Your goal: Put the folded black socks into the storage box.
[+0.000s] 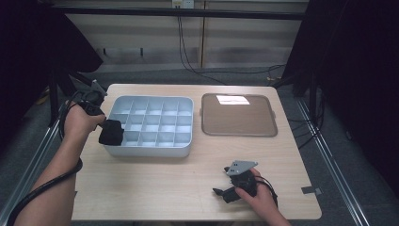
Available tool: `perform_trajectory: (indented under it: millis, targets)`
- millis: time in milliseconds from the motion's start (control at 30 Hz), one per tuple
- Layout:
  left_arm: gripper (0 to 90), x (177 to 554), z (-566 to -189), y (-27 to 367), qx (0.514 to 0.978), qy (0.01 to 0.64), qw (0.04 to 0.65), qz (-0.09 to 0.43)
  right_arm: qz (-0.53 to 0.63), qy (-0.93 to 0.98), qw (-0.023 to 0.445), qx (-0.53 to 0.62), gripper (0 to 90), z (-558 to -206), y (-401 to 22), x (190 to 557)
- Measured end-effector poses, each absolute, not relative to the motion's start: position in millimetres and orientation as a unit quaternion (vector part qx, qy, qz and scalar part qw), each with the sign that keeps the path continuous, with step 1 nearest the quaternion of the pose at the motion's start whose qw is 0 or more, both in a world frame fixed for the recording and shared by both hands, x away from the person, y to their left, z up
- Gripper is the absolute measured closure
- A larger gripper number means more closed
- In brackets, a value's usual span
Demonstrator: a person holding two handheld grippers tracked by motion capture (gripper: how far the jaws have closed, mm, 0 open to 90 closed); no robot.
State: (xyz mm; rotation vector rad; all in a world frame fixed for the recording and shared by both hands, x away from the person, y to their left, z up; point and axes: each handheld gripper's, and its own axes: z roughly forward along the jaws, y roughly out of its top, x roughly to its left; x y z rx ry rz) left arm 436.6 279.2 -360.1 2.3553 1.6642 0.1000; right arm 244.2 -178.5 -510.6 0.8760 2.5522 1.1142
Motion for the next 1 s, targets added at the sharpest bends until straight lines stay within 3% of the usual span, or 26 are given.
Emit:
perform_trajectory:
  millis: [1000]
  targets:
    - [90.0, 443, -394, 274, 0.815, 0.569, 0.108, 0.023, 0.379, 0.869, 0.111, 0.298, 11.7, -511, -178, 244]
